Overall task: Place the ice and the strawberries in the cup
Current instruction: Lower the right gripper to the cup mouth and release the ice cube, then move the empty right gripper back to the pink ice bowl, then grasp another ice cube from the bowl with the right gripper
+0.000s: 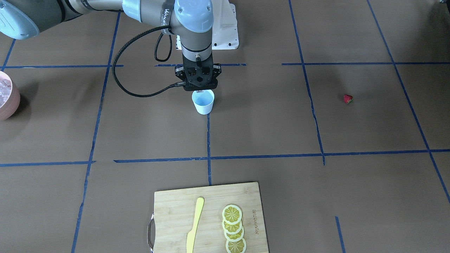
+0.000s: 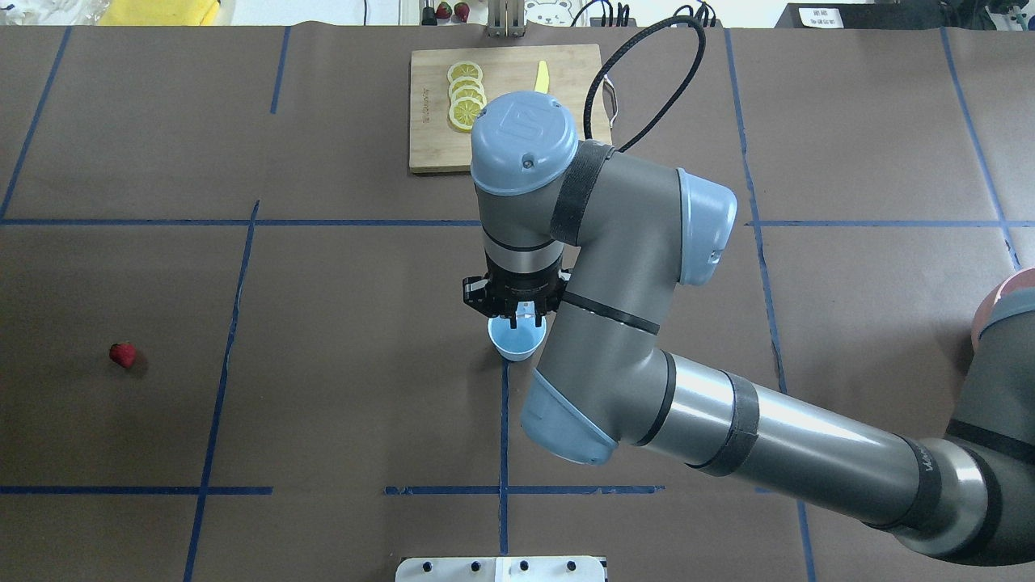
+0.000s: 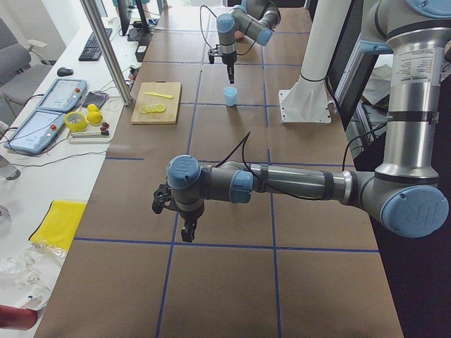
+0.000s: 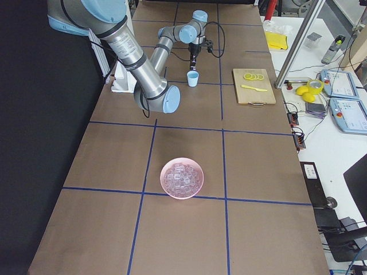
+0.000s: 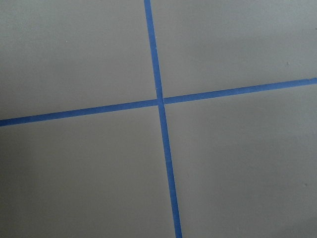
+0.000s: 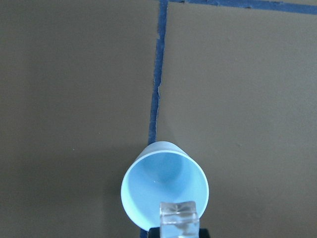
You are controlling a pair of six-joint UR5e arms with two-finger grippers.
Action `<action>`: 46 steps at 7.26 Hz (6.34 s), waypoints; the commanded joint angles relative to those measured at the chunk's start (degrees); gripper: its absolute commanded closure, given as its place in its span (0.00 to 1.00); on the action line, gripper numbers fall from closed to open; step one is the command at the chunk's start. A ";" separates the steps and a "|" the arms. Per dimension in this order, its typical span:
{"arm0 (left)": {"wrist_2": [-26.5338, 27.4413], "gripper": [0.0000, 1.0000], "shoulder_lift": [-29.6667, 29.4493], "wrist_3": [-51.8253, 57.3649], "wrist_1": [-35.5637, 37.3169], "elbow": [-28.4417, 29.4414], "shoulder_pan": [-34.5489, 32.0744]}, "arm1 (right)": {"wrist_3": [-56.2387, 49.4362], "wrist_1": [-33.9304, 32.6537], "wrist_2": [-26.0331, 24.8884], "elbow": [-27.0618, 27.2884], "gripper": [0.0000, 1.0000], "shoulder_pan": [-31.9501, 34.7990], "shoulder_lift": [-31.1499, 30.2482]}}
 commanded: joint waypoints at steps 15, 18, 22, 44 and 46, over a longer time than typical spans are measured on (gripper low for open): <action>0.00 0.00 -0.09 -0.09 0.00 -0.08 0.00 | 0.77 -2.03 0.45 6.85 0.01 4.41 -0.82; -0.18 0.00 -0.09 -0.70 0.00 -0.25 0.00 | 0.15 -10.42 0.89 25.65 0.00 12.50 -11.93; -1.22 0.00 -0.09 -0.88 0.09 -0.69 0.00 | -13.86 -9.80 3.35 36.76 0.00 21.47 -31.89; -1.85 0.00 -0.18 -2.90 0.09 -3.07 0.18 | -51.09 37.48 13.90 7.52 0.03 38.02 -67.98; -1.85 0.00 -0.09 -2.90 0.09 -3.07 0.18 | -50.91 37.48 14.08 7.52 0.09 37.23 -67.98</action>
